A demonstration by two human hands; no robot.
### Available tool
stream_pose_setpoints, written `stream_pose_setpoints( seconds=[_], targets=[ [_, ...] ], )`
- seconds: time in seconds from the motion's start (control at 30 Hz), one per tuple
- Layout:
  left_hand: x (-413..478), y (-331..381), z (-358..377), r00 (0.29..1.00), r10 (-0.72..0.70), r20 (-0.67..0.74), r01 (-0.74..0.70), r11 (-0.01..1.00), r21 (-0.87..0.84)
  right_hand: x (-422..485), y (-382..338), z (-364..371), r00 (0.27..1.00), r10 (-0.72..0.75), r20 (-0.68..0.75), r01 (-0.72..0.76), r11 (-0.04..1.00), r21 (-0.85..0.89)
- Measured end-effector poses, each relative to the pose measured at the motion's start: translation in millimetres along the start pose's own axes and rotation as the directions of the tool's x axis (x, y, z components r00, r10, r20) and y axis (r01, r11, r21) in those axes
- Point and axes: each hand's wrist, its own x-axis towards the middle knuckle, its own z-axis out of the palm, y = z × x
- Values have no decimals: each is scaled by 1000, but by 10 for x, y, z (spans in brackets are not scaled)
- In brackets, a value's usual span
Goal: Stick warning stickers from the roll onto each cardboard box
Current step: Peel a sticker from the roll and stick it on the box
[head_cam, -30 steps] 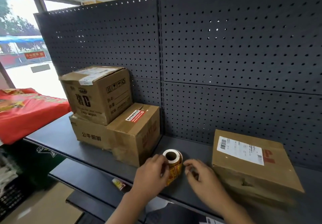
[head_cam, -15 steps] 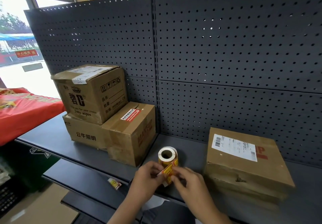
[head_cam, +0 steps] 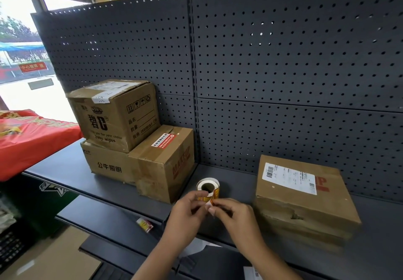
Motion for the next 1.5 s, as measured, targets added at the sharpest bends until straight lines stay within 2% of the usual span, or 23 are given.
stream_pose_setpoints(
  seconds=[0.1, 0.23, 0.37, 0.47, 0.6, 0.7, 0.87, 0.97, 1.17, 1.3, 1.4, 1.5],
  targets=[
    [-33, 27, 24, 995, 95, -18, -91, 981, 171, 45, 30, -11, 1000, -7, -9, 6, 998, -67],
    [-57, 51, 39, 975, 221, 37, -221, 921, 321, 65, 63, 41, 995, -45, -90, 34, 993, -117],
    [-86, 62, 48, 976, 214, -38, -195, 940, 280, 5, 51, 108, 993, -62, -105, 47, 990, -134],
    [-99, 76, 55, 979, 186, -78, -169, 967, 189, -27, 45, 120, 989, -33, -147, 16, 994, -111],
    [-101, 94, 87, 969, 215, -121, -197, 970, 142, -15, 10, 136, 986, 19, -166, -31, 997, -75],
    [-46, 70, 111, 975, 192, -109, -178, 976, 121, 14, -15, 130, 986, 51, -157, -55, 998, -23],
    [110, -95, 118, 955, 289, -63, -261, 922, 286, -13, 21, 101, 974, 73, -216, -81, 996, -32],
    [251, -177, 82, 957, 261, -126, -203, 914, 351, -73, -1, 62, 952, 88, -292, -100, 995, -26],
    [423, -309, 60, 971, 142, -195, -59, 924, 378, -117, -46, -100, 914, 54, -403, -108, 988, -111],
    [480, -420, 44, 976, 76, -206, 5, 931, 366, -150, -150, -289, 909, -10, -416, -50, 990, -133],
    [453, -336, 58, 968, 76, -238, 11, 938, 346, -148, -240, -385, 912, -26, -410, -27, 992, -123],
    [319, -185, 85, 955, 119, -271, 16, 895, 447, -152, -333, -442, 917, -44, -397, 8, 996, -92]
  ],
)
